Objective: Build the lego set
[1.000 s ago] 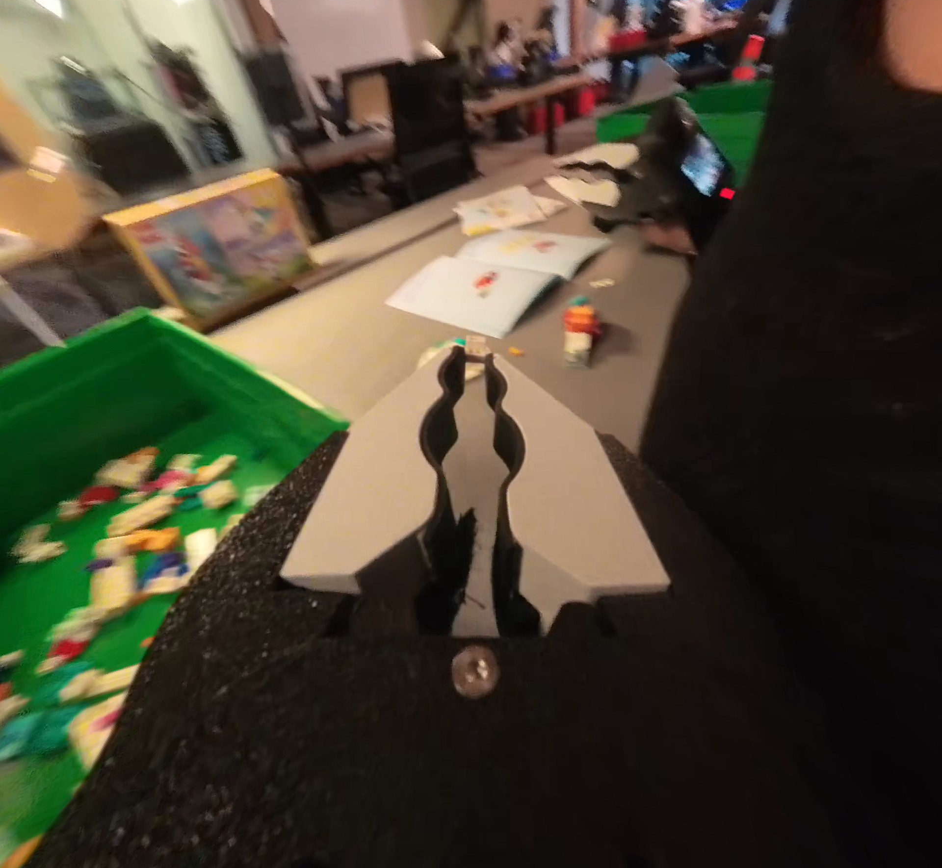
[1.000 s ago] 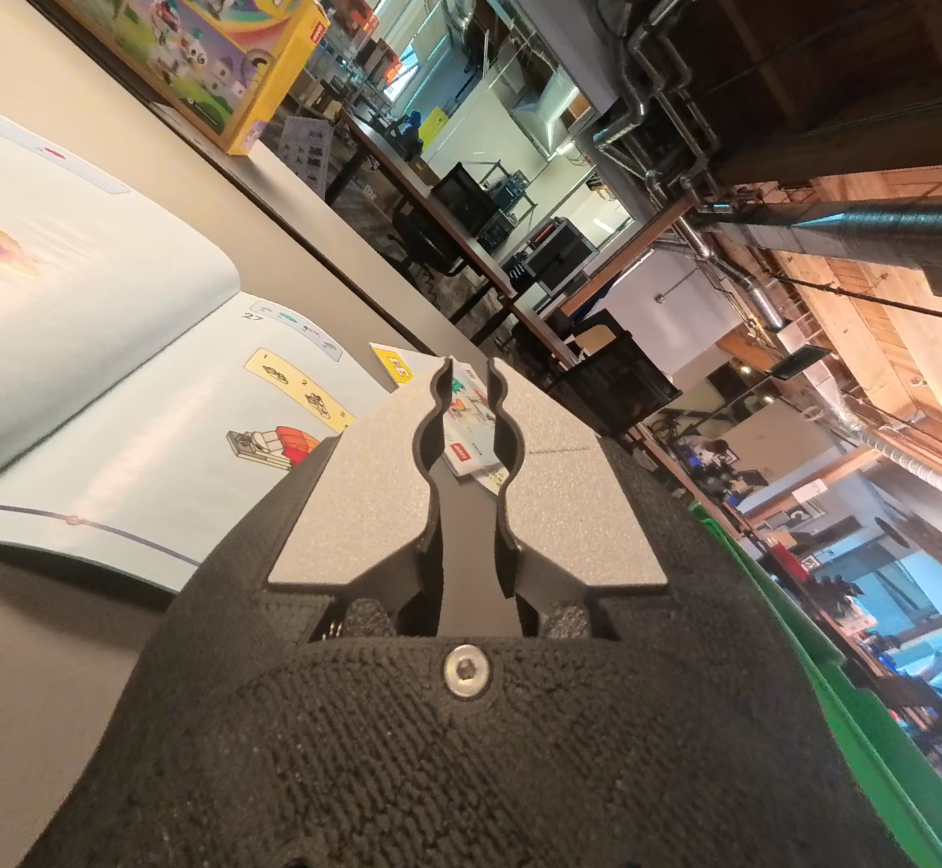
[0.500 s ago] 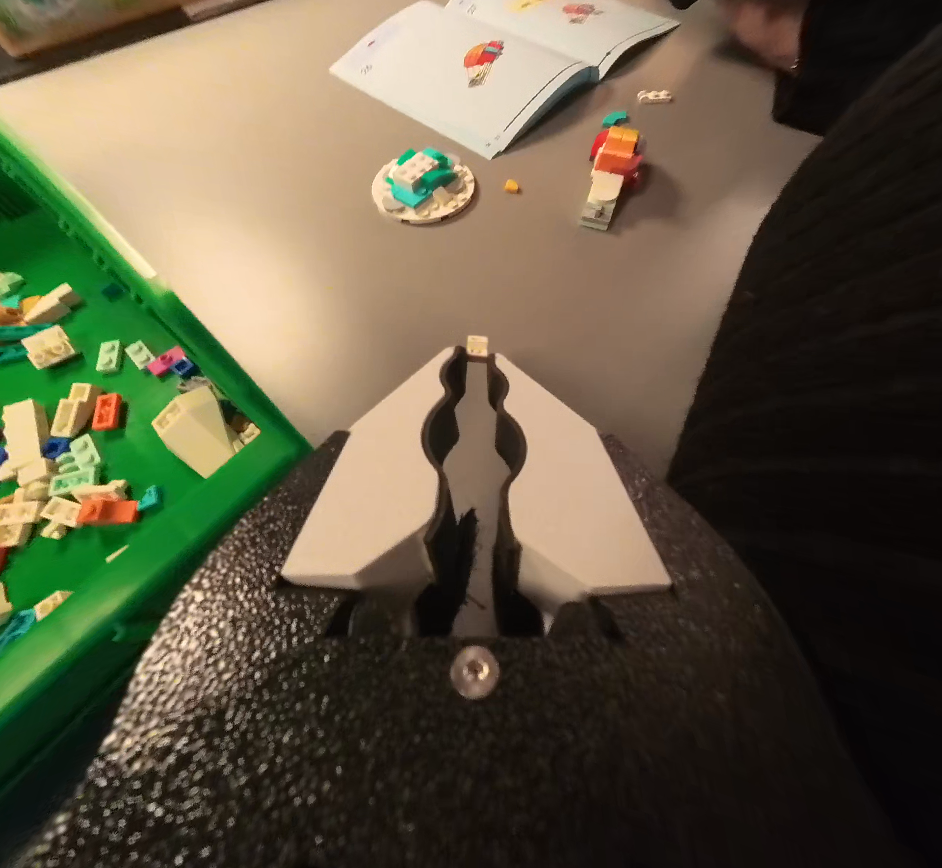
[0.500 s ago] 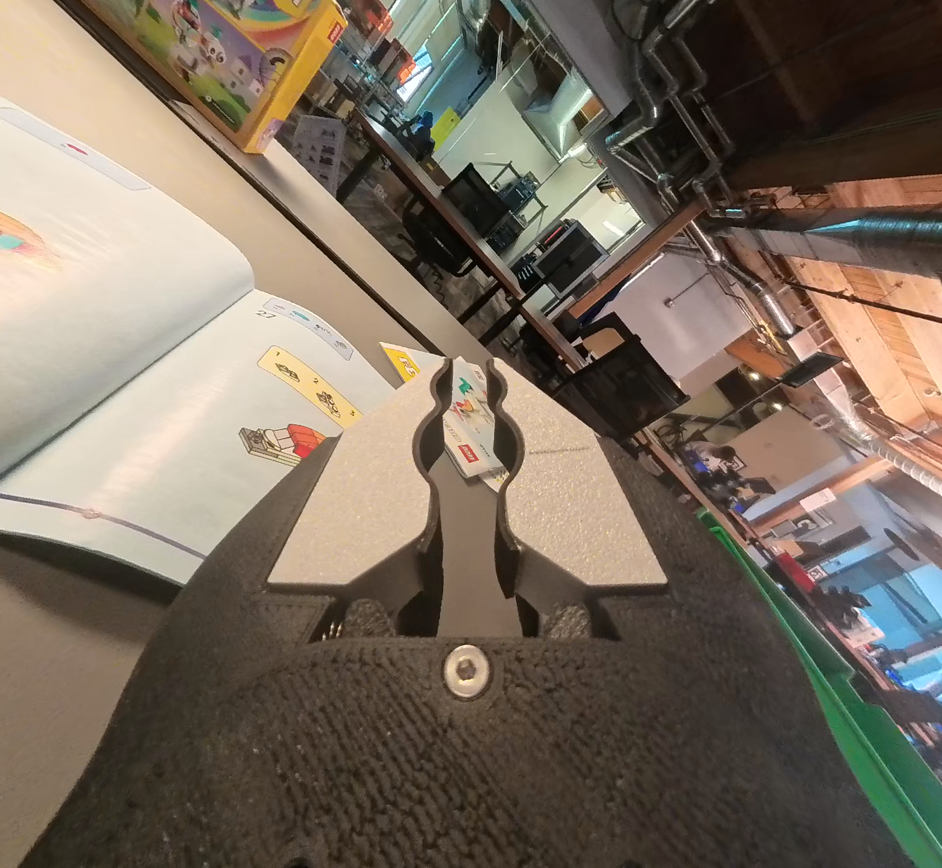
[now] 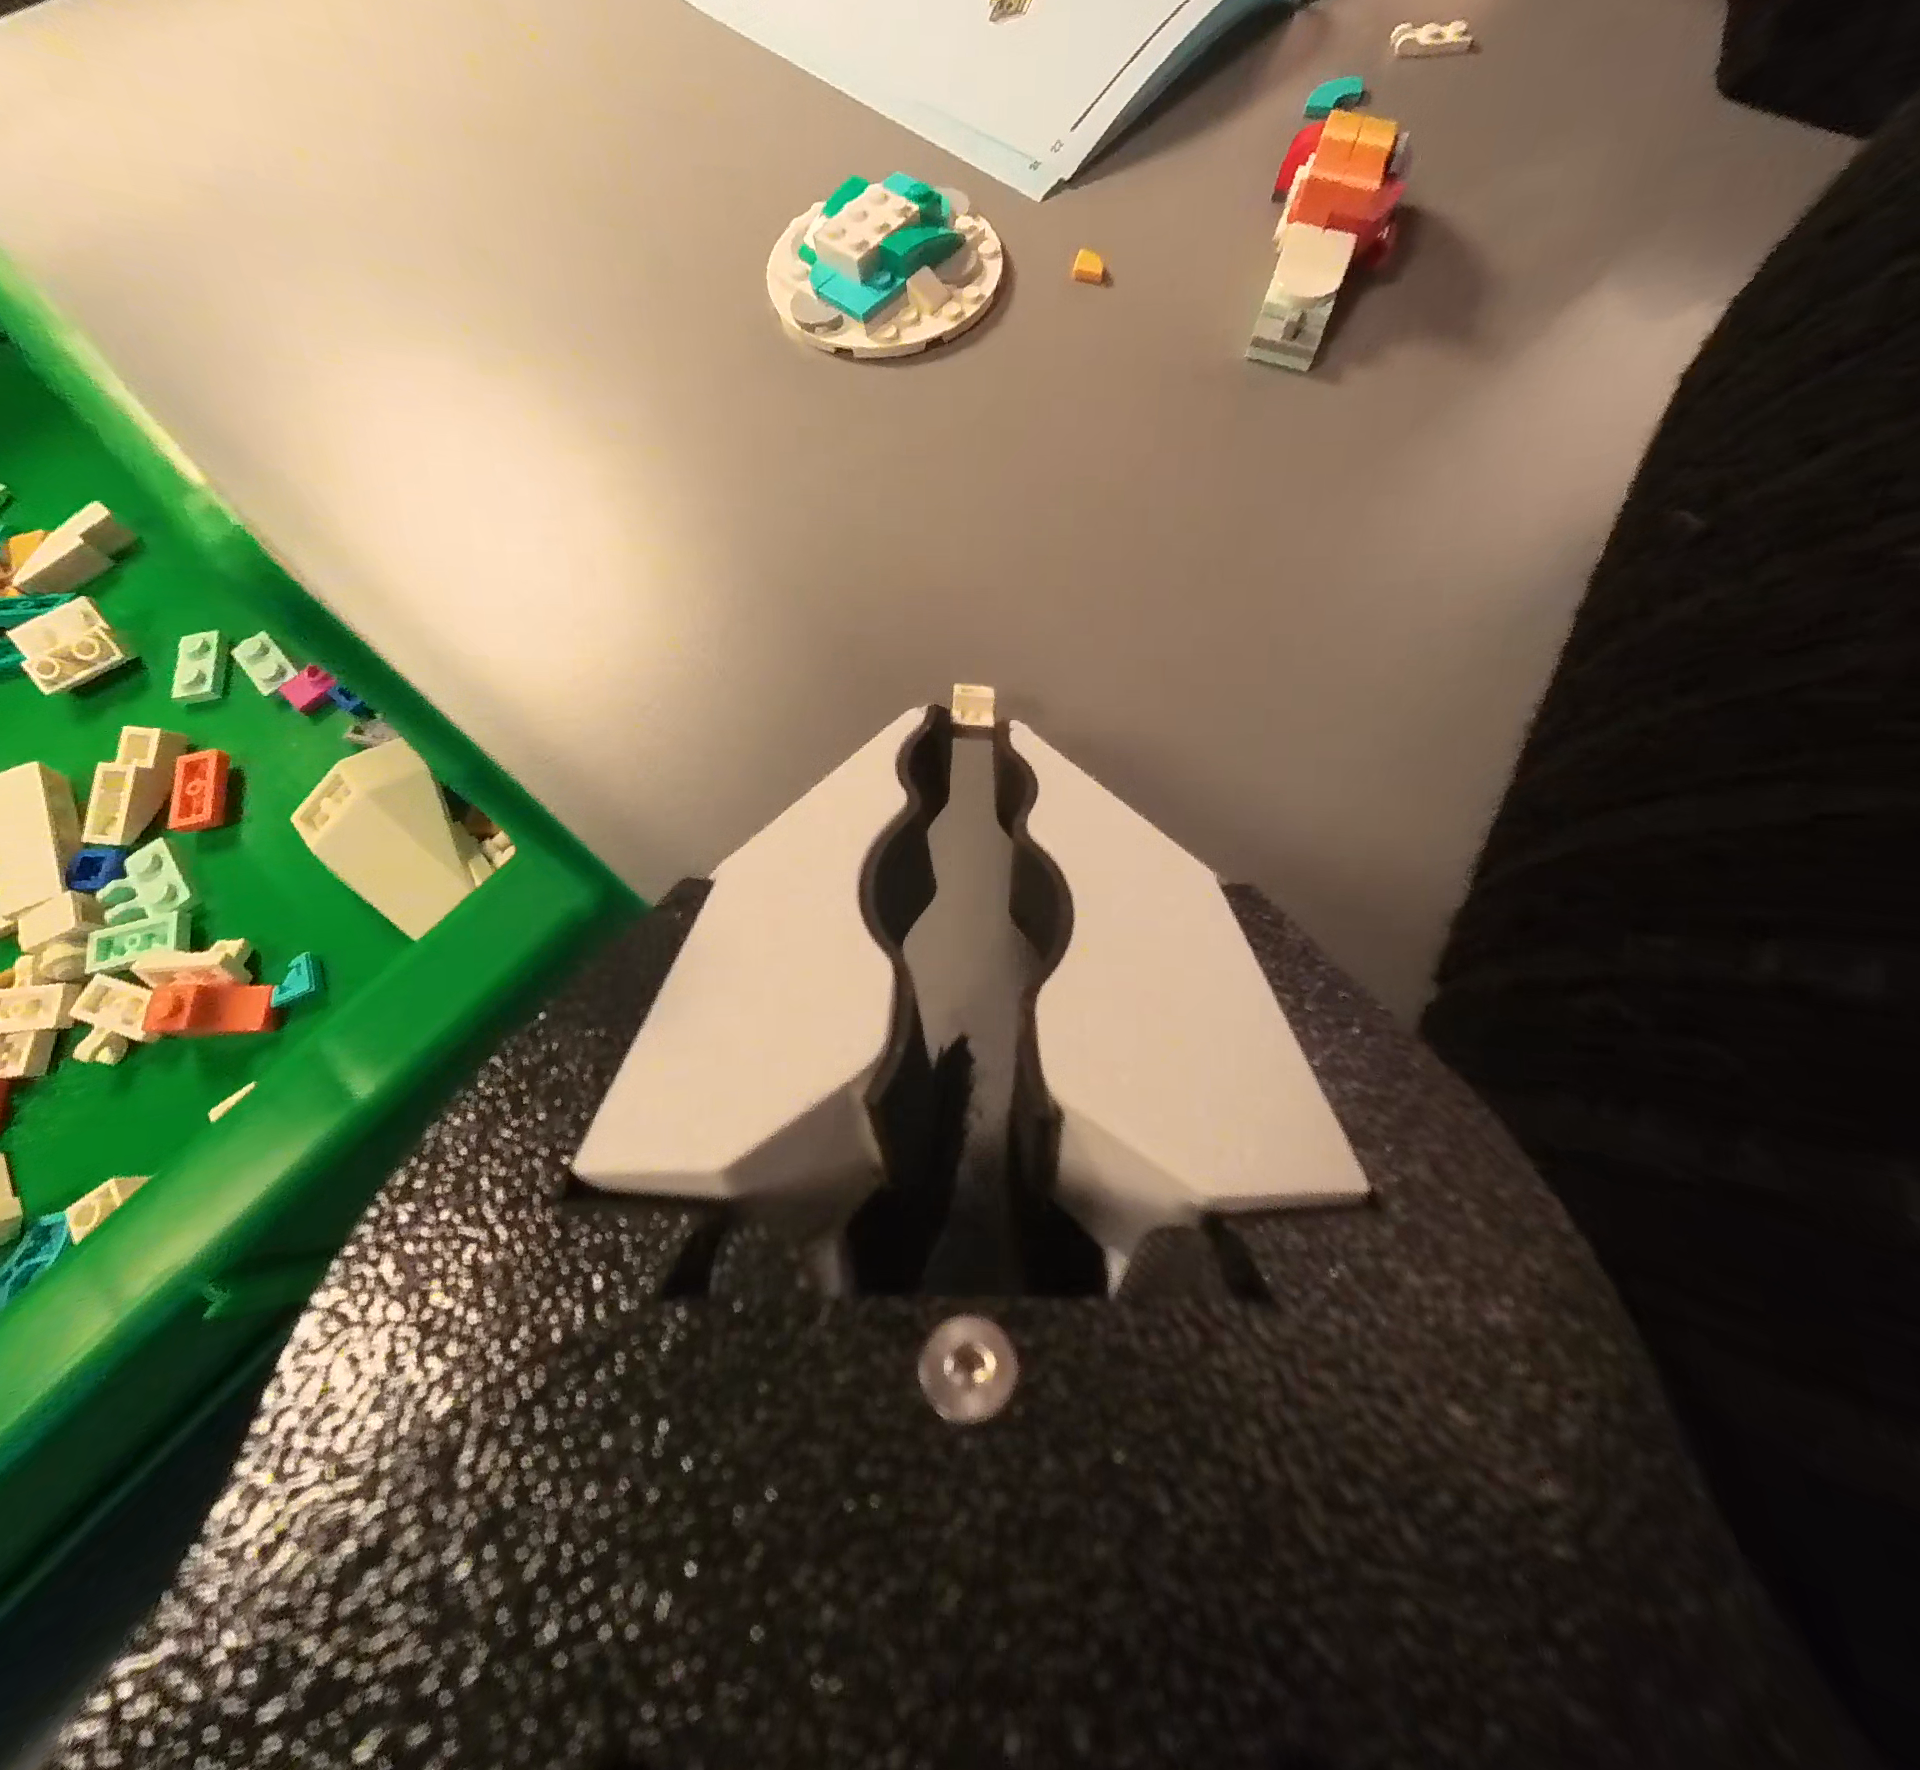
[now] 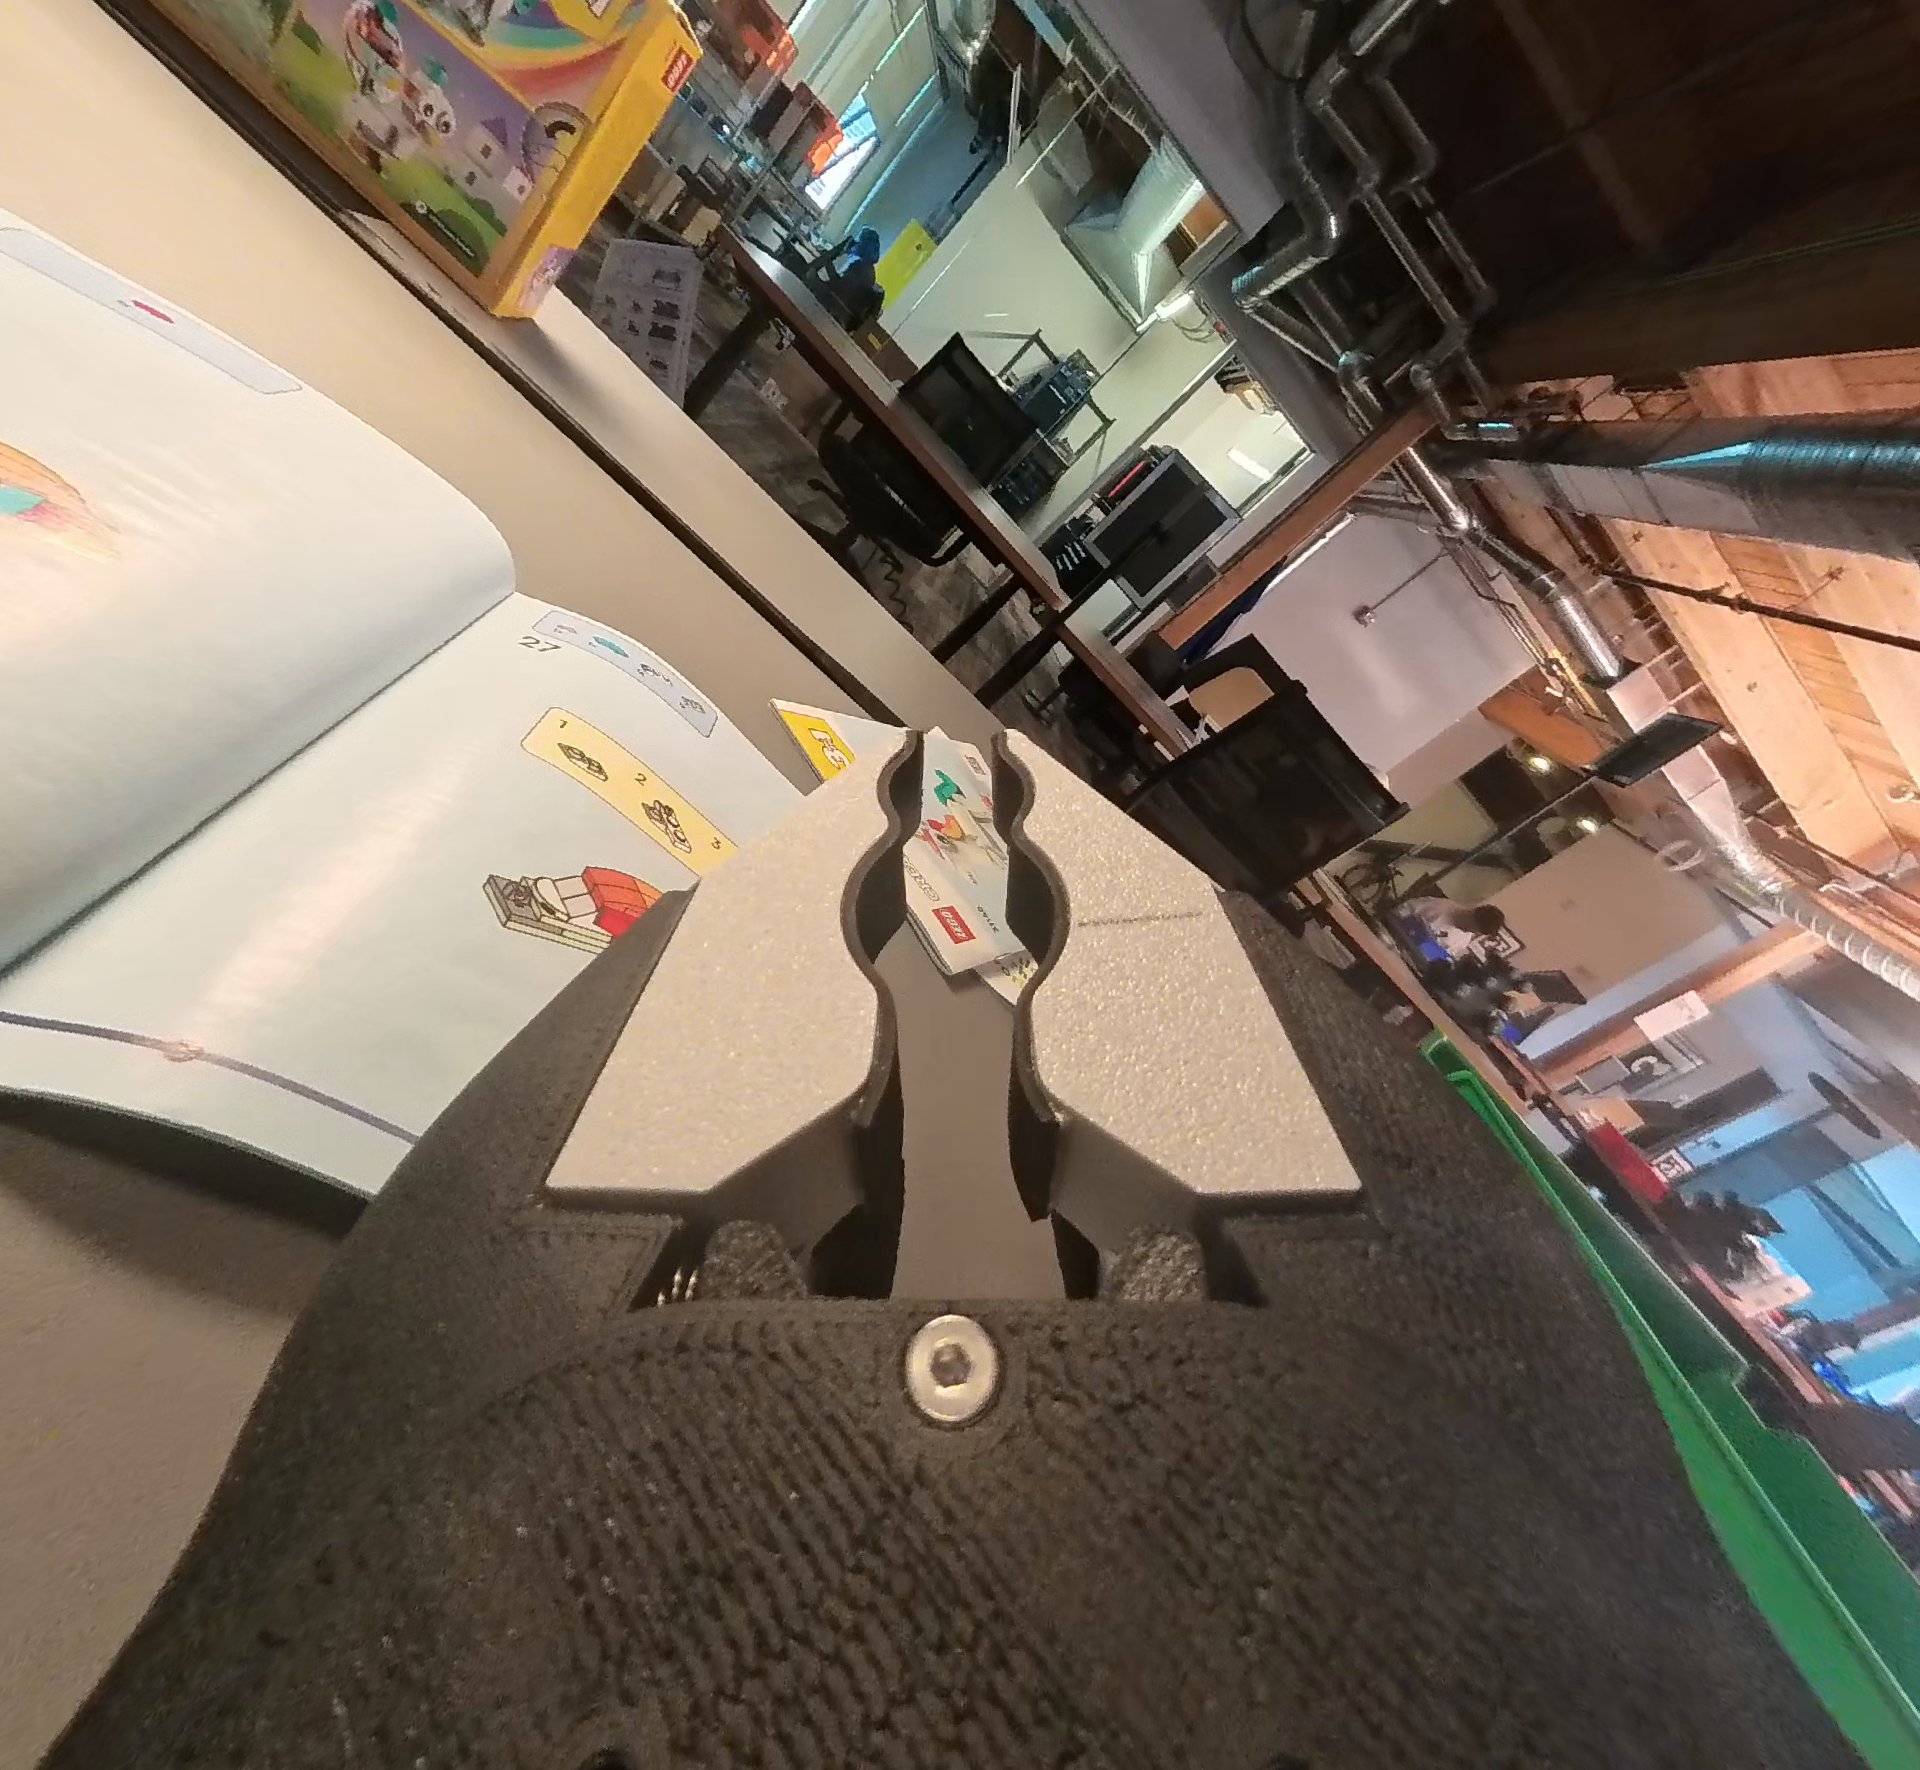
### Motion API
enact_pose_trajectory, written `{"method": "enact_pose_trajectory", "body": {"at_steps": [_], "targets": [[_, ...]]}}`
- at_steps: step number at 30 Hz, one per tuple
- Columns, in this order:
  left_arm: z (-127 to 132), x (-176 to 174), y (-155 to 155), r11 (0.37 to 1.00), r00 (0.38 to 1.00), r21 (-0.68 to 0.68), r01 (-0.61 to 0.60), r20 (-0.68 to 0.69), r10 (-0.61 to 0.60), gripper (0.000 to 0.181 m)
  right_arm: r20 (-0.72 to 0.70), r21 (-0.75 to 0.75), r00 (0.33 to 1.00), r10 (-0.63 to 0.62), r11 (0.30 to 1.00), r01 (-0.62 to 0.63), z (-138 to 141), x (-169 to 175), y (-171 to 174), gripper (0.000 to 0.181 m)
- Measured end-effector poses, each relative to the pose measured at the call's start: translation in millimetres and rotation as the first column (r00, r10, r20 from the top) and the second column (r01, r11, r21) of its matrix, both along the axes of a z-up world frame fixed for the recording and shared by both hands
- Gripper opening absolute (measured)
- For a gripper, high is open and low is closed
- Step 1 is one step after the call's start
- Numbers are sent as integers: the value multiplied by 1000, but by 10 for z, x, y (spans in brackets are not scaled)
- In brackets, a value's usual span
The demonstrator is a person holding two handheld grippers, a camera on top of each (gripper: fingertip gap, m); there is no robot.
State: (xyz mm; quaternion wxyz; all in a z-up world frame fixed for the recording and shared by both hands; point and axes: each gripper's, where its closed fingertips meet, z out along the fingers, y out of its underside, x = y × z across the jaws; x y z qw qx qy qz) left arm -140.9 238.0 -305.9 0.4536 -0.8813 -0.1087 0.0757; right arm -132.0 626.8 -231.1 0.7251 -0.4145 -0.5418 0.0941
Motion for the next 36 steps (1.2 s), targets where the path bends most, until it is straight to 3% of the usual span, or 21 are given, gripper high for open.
{"method": "enact_pose_trajectory", "body": {"at_steps": [10, 18, 36], "targets": [[-83, -31, -21, 999, 999, -46, 2, -53, -5, 6, -1, -1, 1000, -2, 1000, 2, 1, 1, 4, 12], [-101, -23, -28, 999, 1000, -35, -3, 5, 3, 6, 1, -1, 1000, -1, 1000, 1, -4, 0, 4, 12], [-120, -42, -47, 999, 998, -31, -26, 63, 28, 26, 2, -4, 1000, 2, 1000, -2, -7, -2, 2, 11]]}}
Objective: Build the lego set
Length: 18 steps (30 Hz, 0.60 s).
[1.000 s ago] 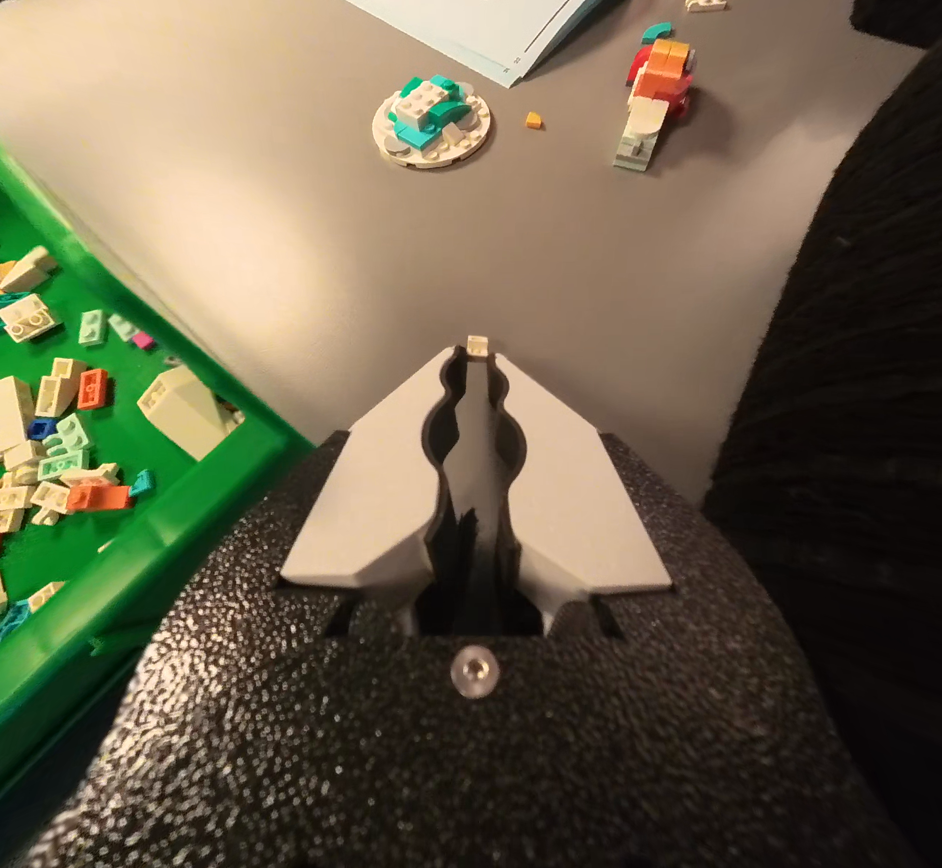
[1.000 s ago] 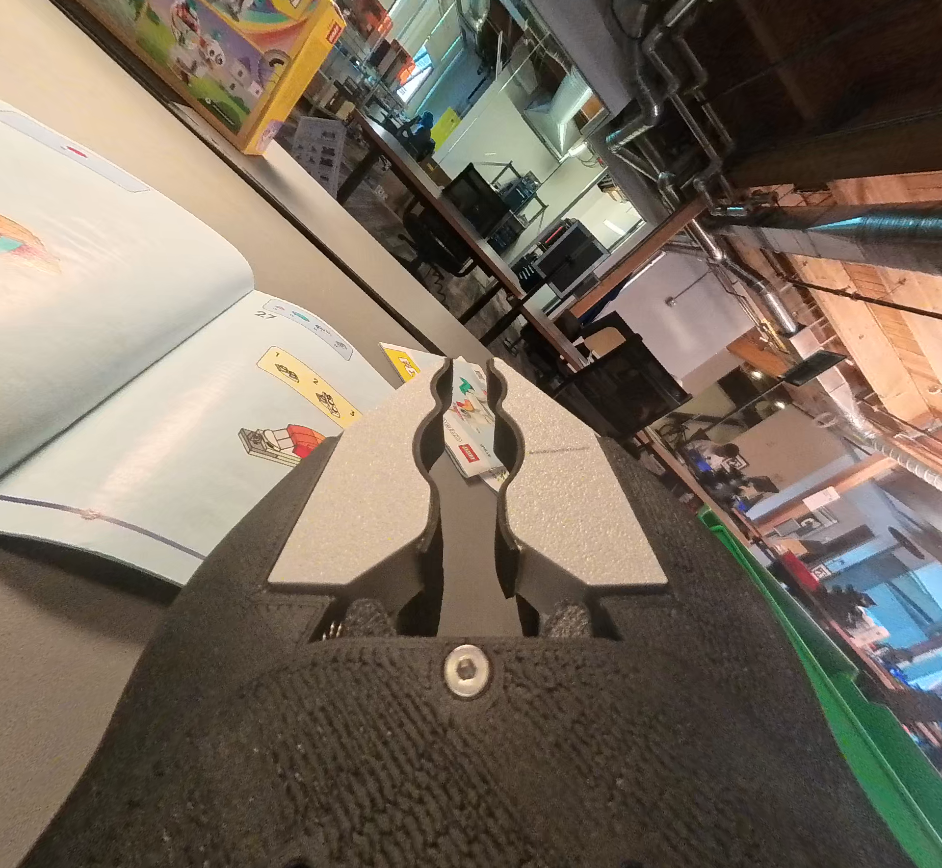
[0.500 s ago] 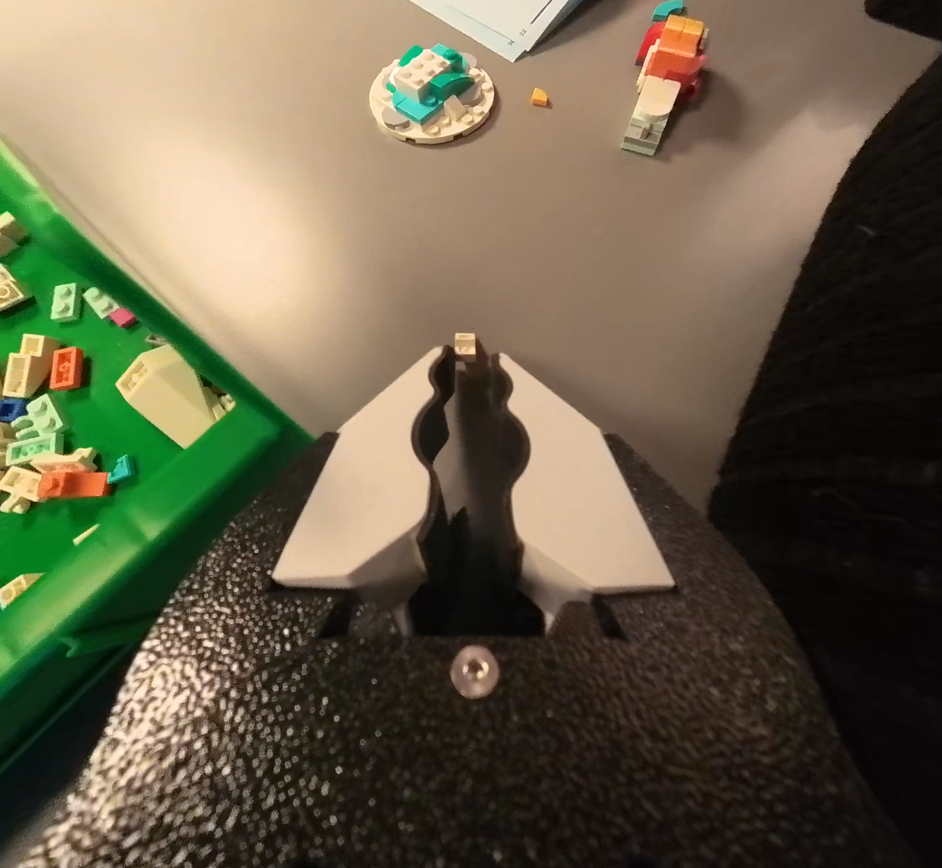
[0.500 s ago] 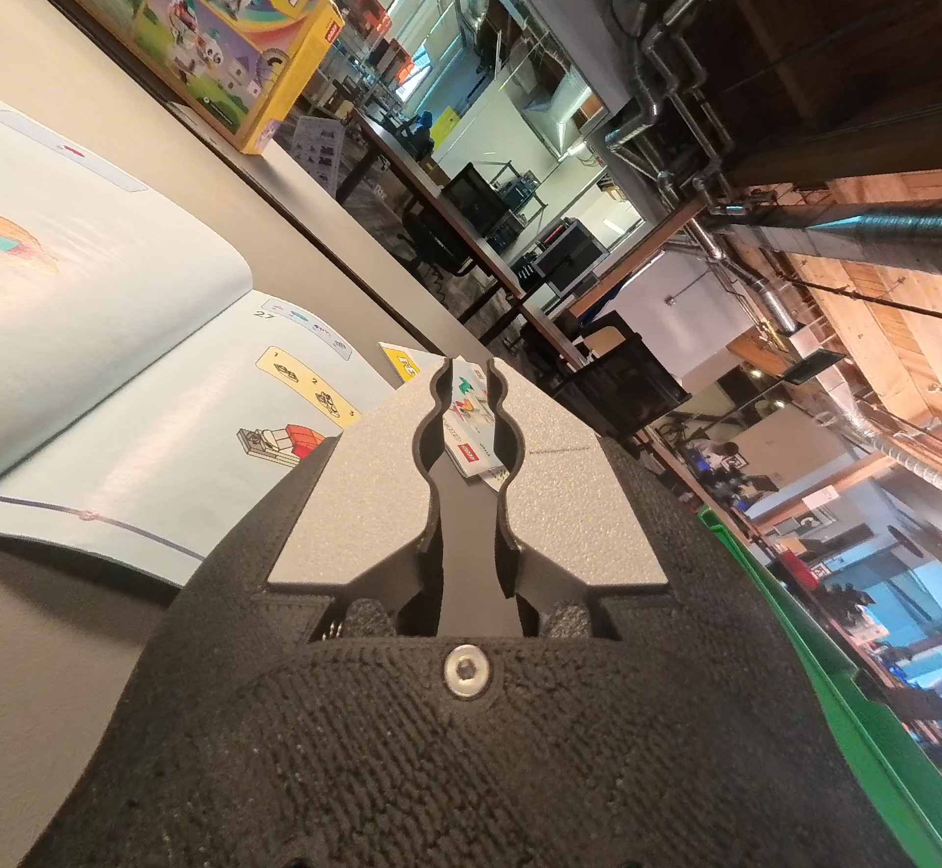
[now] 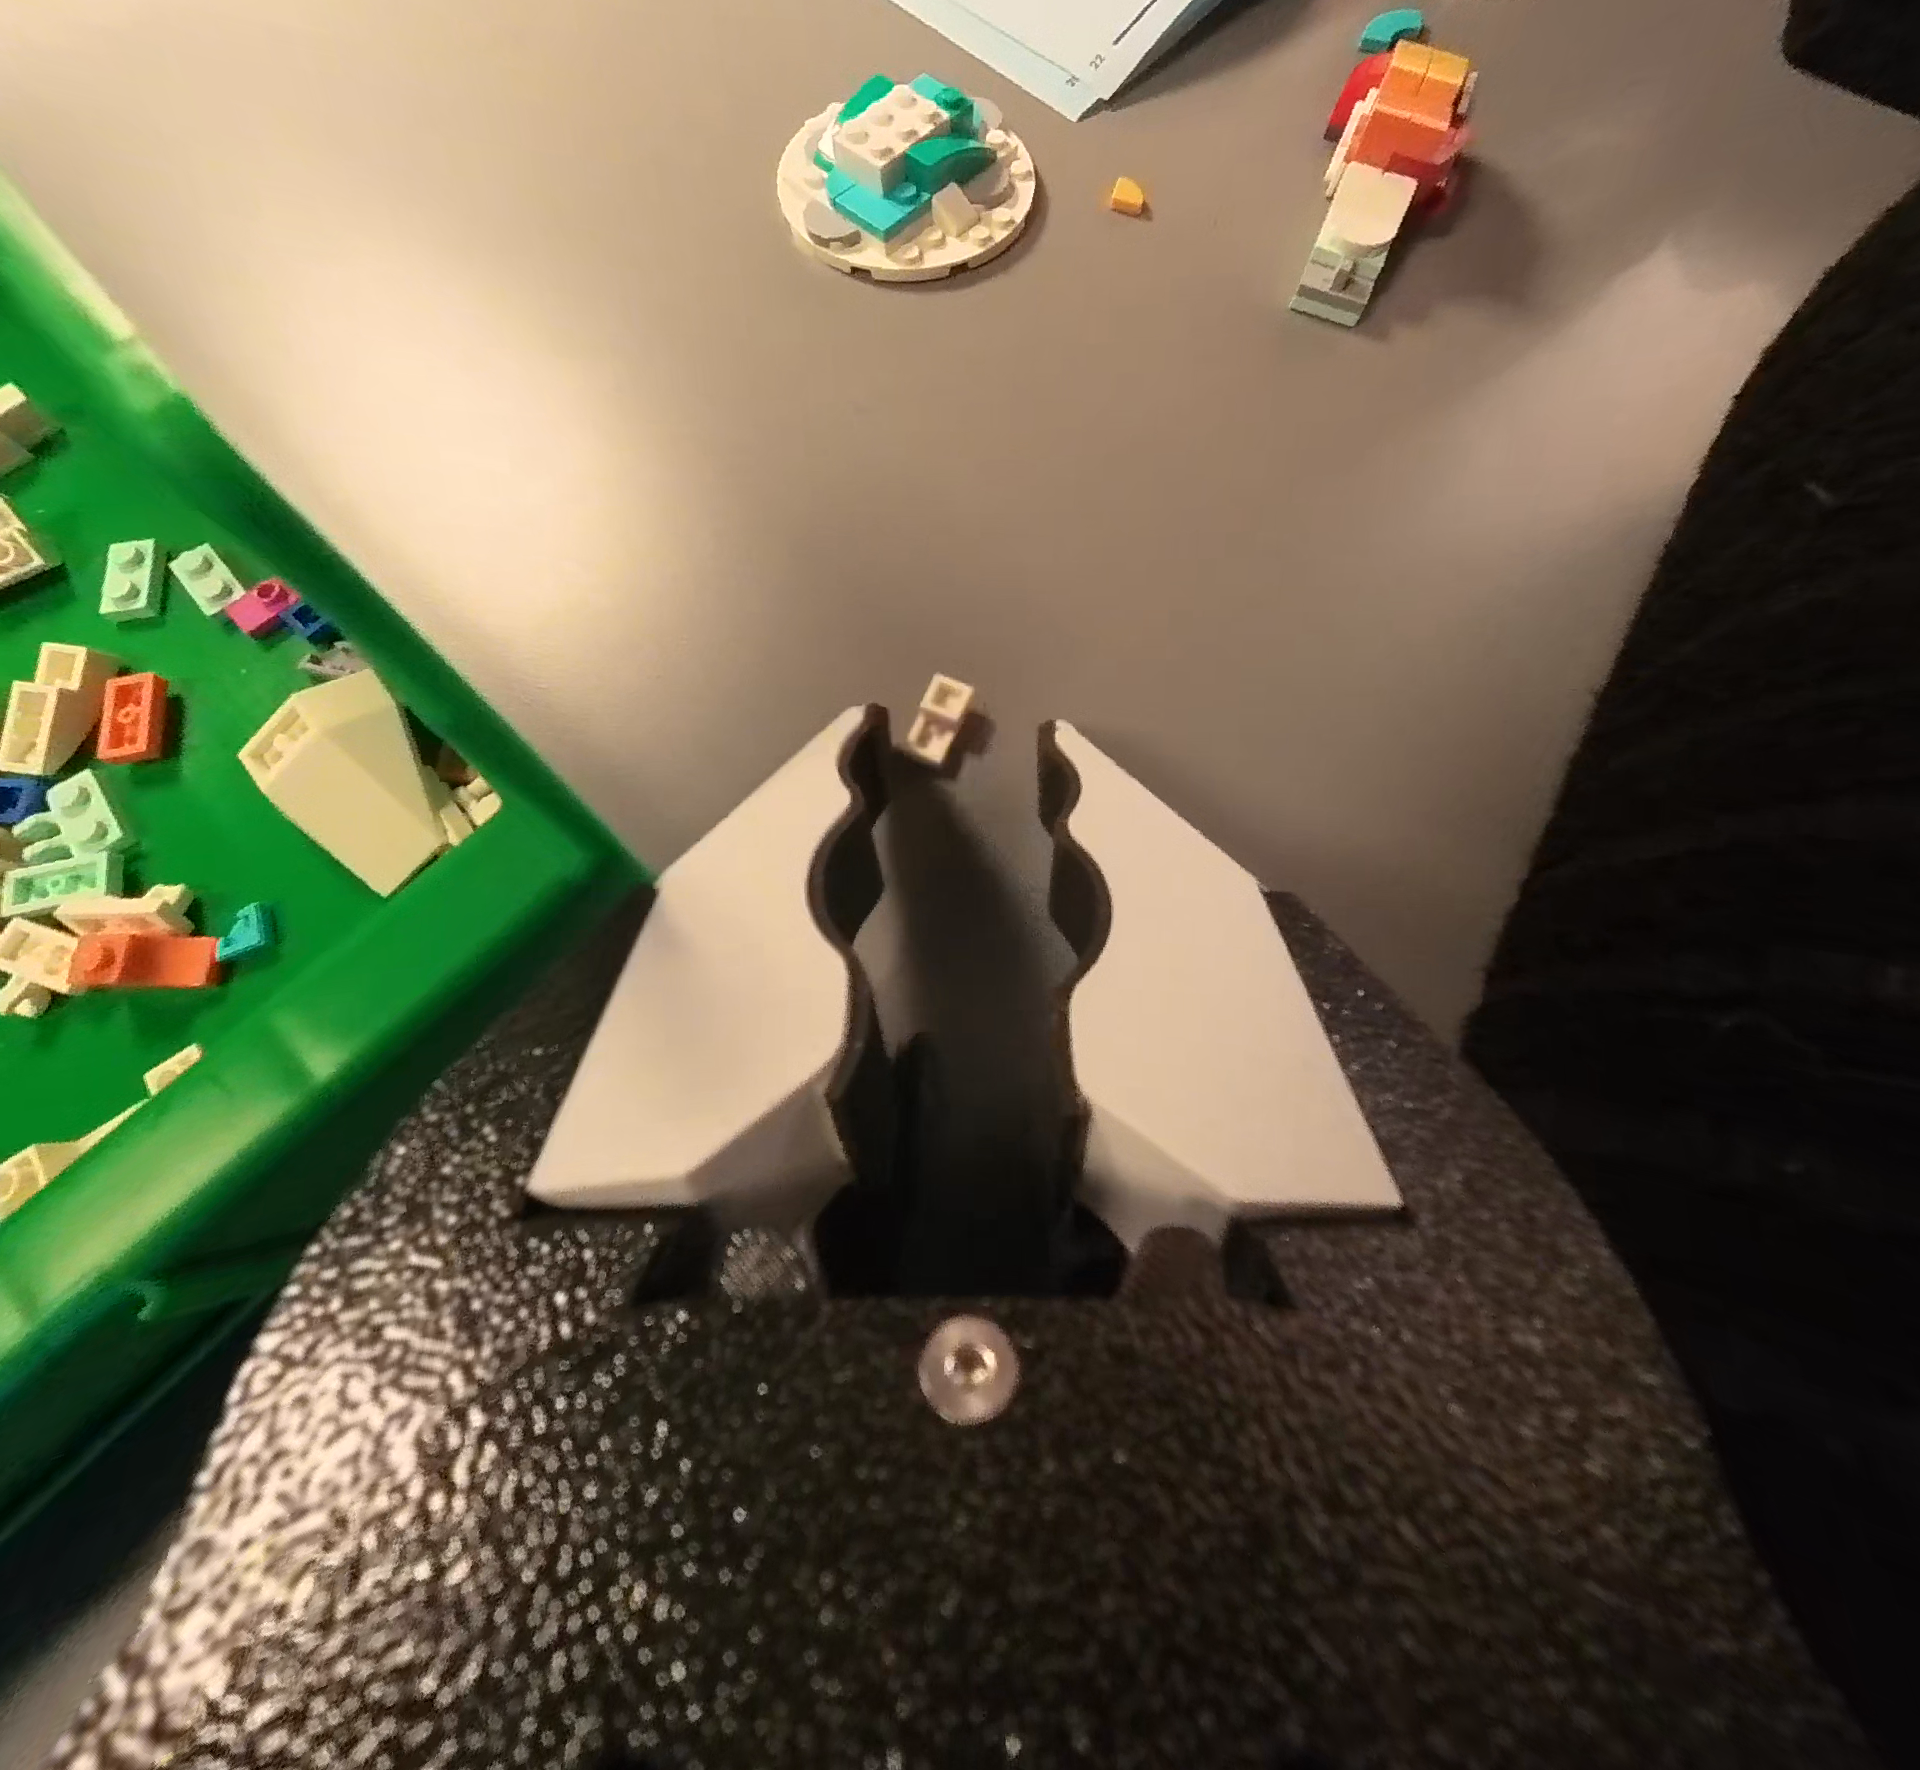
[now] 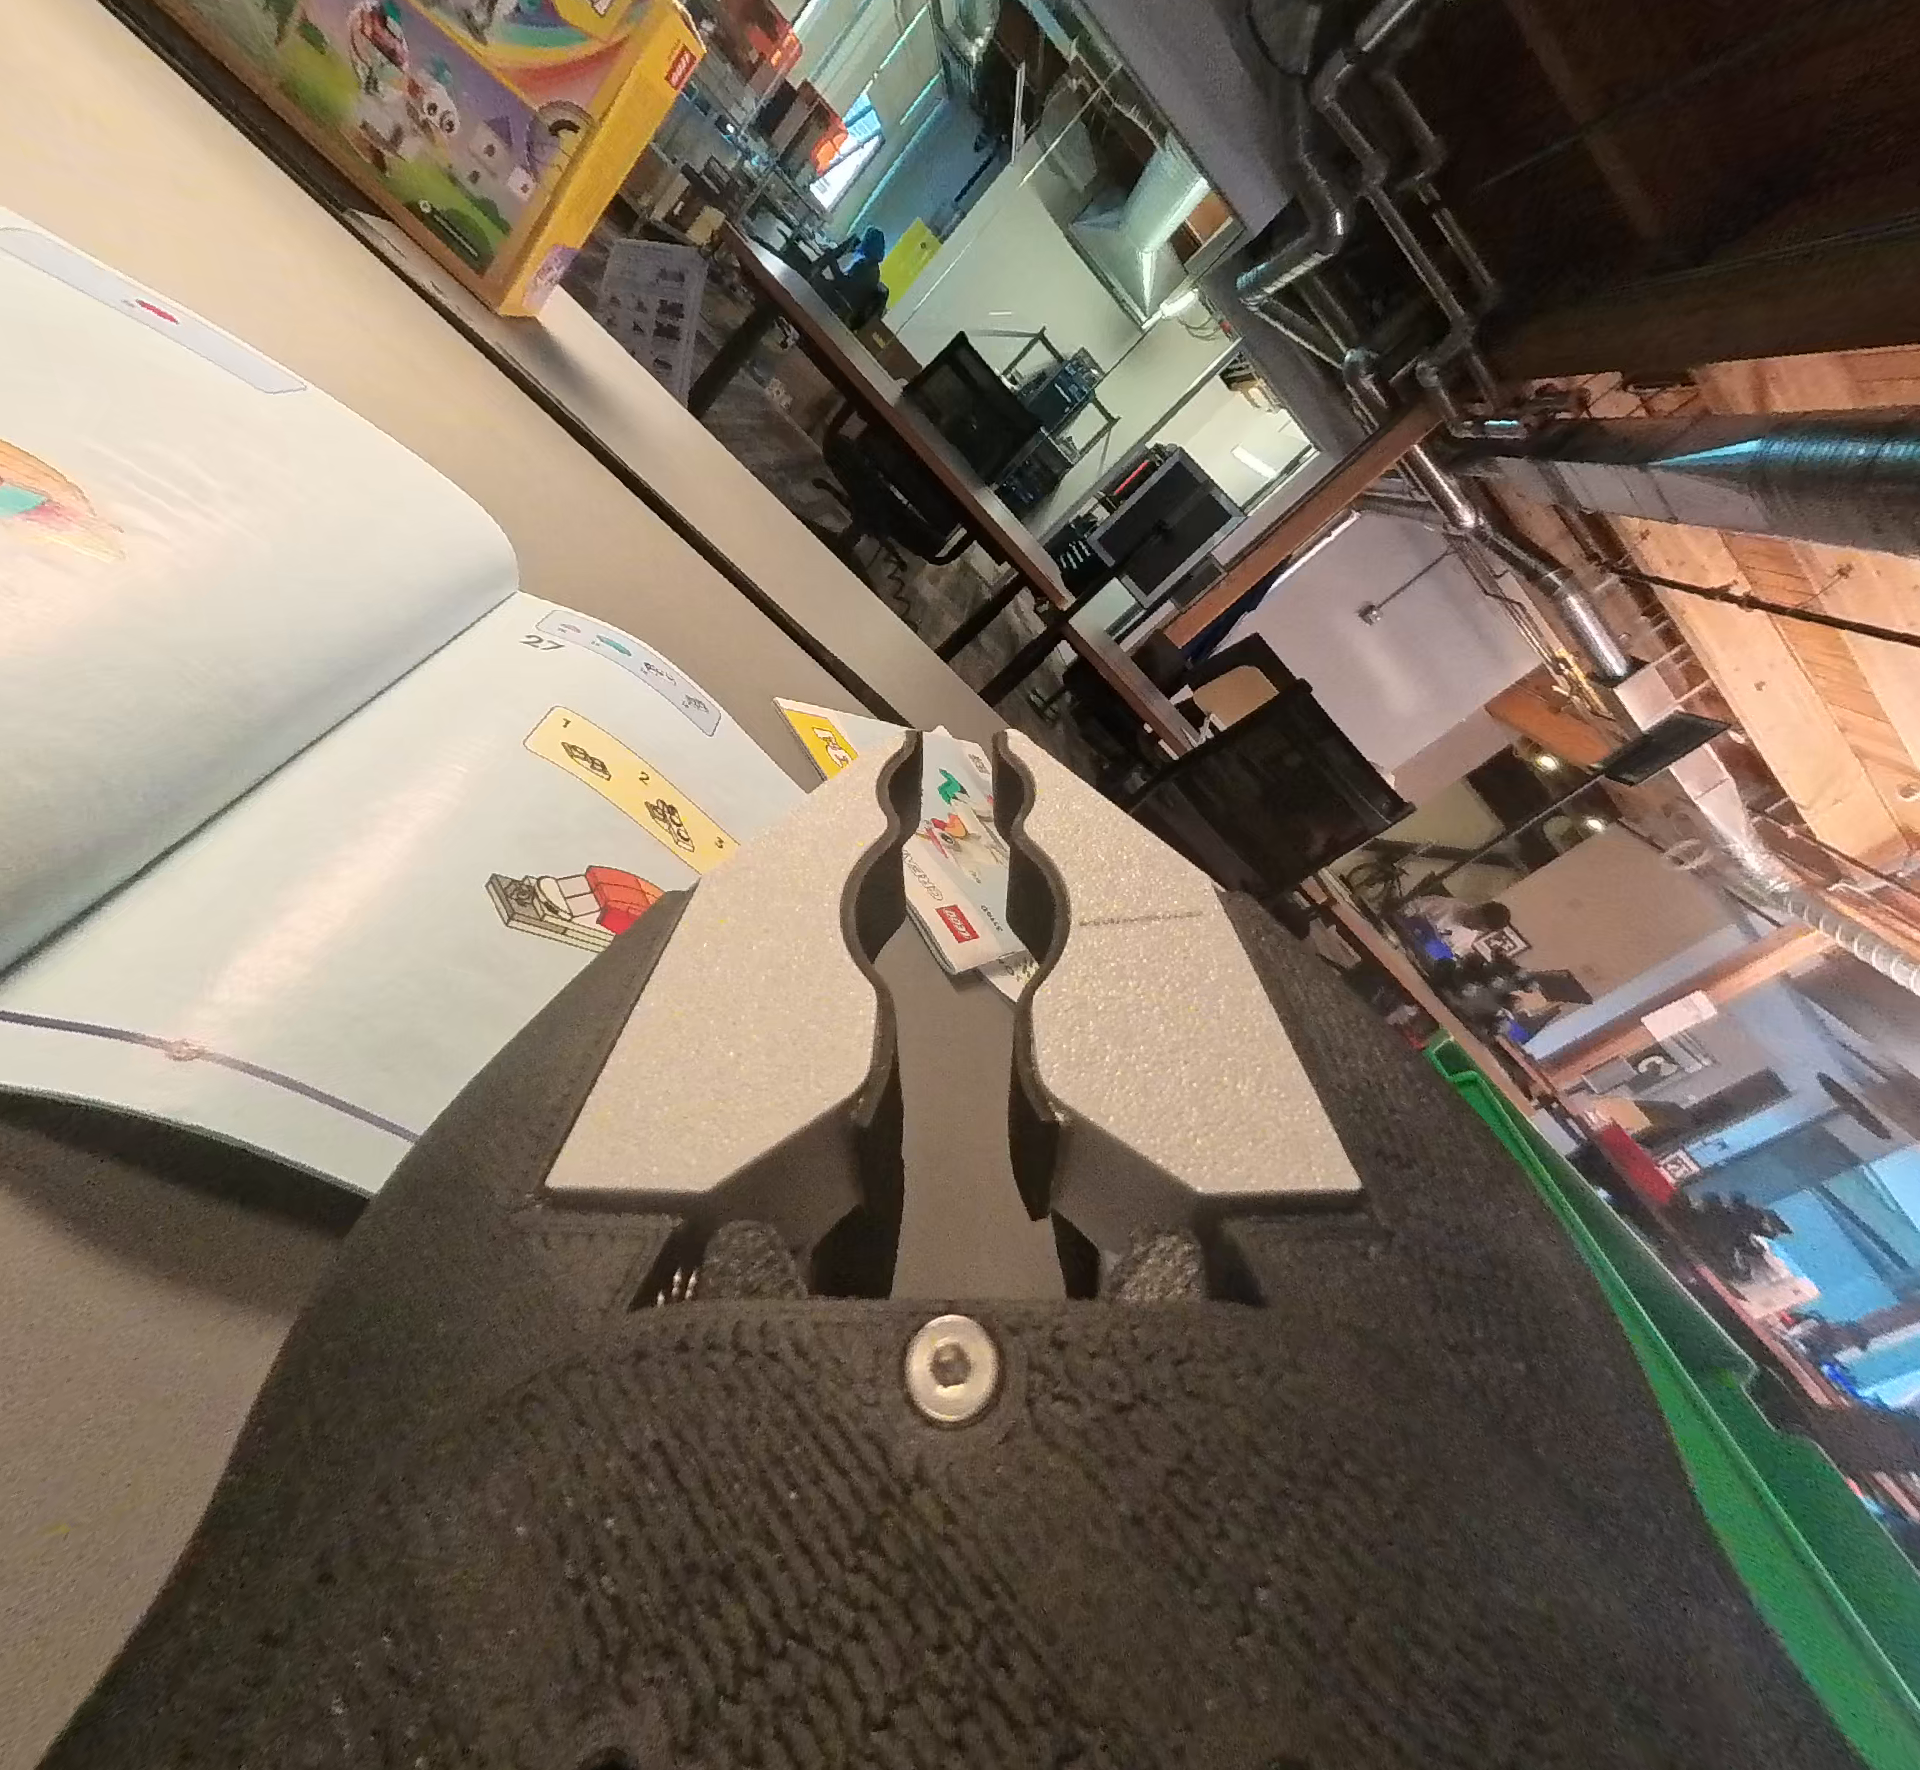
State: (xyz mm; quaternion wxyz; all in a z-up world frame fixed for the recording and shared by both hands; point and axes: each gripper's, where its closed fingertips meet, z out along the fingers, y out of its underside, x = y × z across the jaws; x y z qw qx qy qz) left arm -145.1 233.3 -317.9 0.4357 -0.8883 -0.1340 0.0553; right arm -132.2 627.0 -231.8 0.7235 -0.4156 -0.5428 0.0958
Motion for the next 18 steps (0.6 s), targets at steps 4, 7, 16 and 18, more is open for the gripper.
{"method": "enact_pose_trajectory", "body": {"at_steps": [4, 7, 16, 18], "targets": [[90, 5, 20, 998, 1000, 66, 0, 17, -1, 25, 0, 0, 1000, 1, 1000, -1, -1, -2, -1, 11], [107, 4, 21, 997, 1000, 82, -2, 31, 0, 25, 1, 1, 1000, 1, 1000, -1, 0, -2, -1, 11], [689, 195, -148, 904, 997, 427, 32, 44, -56, 12, -46, -52, 999, -26, 998, 24, 46, 50, 86, 11], [835, 117, -346, 876, 999, 481, -24, 47, 1, 13, -73, -62, 997, -38, 997, 34, 85, 65, 124, 11]]}}
